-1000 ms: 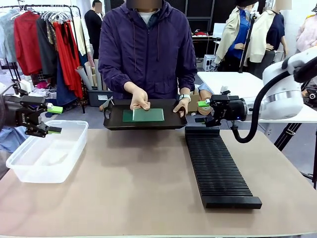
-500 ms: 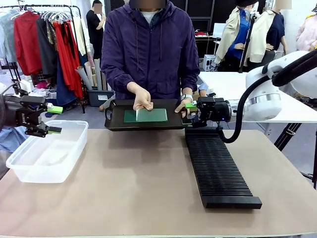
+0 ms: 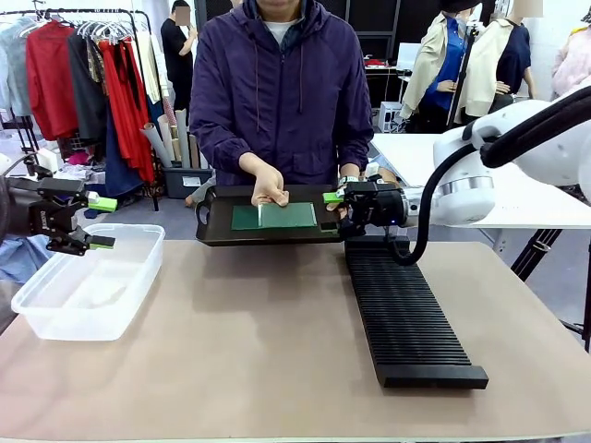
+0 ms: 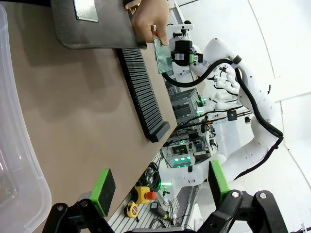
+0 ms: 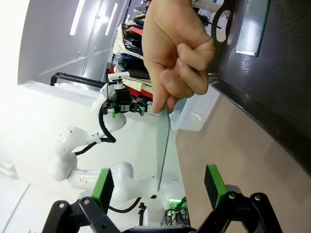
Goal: Sort PCBs into racks and boxes based on the side picked up.
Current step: Pick up the Blank PCB handed by the Human.
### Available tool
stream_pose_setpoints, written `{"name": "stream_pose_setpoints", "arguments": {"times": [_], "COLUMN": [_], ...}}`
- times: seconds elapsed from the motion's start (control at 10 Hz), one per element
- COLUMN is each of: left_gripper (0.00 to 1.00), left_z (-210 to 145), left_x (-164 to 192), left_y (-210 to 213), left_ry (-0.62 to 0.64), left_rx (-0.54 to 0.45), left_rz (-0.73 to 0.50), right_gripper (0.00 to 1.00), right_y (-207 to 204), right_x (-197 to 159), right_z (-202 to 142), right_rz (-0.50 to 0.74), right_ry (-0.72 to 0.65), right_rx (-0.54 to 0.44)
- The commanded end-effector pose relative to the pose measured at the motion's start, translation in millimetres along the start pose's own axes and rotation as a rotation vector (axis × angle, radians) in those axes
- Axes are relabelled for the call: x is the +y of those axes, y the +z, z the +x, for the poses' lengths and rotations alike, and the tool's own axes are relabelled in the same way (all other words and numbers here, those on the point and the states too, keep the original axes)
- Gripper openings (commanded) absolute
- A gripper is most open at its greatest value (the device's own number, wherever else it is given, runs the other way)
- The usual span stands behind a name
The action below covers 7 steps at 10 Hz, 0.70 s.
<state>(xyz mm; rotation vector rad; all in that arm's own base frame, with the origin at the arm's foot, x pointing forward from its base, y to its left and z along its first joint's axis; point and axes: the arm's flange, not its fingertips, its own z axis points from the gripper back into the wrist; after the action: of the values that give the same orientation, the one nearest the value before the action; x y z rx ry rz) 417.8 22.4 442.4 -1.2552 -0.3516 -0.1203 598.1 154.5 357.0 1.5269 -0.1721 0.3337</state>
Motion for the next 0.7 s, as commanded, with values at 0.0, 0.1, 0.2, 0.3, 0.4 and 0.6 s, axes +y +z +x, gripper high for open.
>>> {"name": "stream_pose_setpoints", "arguments": {"times": [0.0,0.1,0.2,0.3,0.4,0.6], "left_gripper": [1.0,1.0,1.0,1.0,1.0,1.0], "left_z": [-0.4,-0.4,-0.4,-0.4,-0.4,-0.4], "left_x": [-1.6,-1.6,-1.6,-1.6,-1.6,-1.6], "left_y": [1.6,1.6,1.6,1.6,1.6,1.6], "left_ry": [-0.002,-0.002,-0.002,-0.002,-0.002,-0.002], "left_rx": [0.004,0.004,0.004,0.004,0.004,0.004], "left_rz": [-0.002,-0.002,-0.002,-0.002,-0.002,-0.002], "right_gripper": [1.0,1.0,1.0,1.0,1.0,0.97], "right_y": [-17.9,-25.0,-31.8,-34.6,-36.3,-38.0], "right_x": [-1.7,-2.8,-4.2,-5.7,-7.1,-8.0], "right_z": [19.9,22.6,25.6,26.9,28.2,29.1], "right_rz": [-0.008,-0.004,0.004,-0.001,-0.003,-0.003], "right_ry": [-0.015,-0.009,-0.015,-0.027,-0.038,-0.055], "right_rx": [-0.018,-0.02,-0.016,-0.016,-0.021,-0.027]}}
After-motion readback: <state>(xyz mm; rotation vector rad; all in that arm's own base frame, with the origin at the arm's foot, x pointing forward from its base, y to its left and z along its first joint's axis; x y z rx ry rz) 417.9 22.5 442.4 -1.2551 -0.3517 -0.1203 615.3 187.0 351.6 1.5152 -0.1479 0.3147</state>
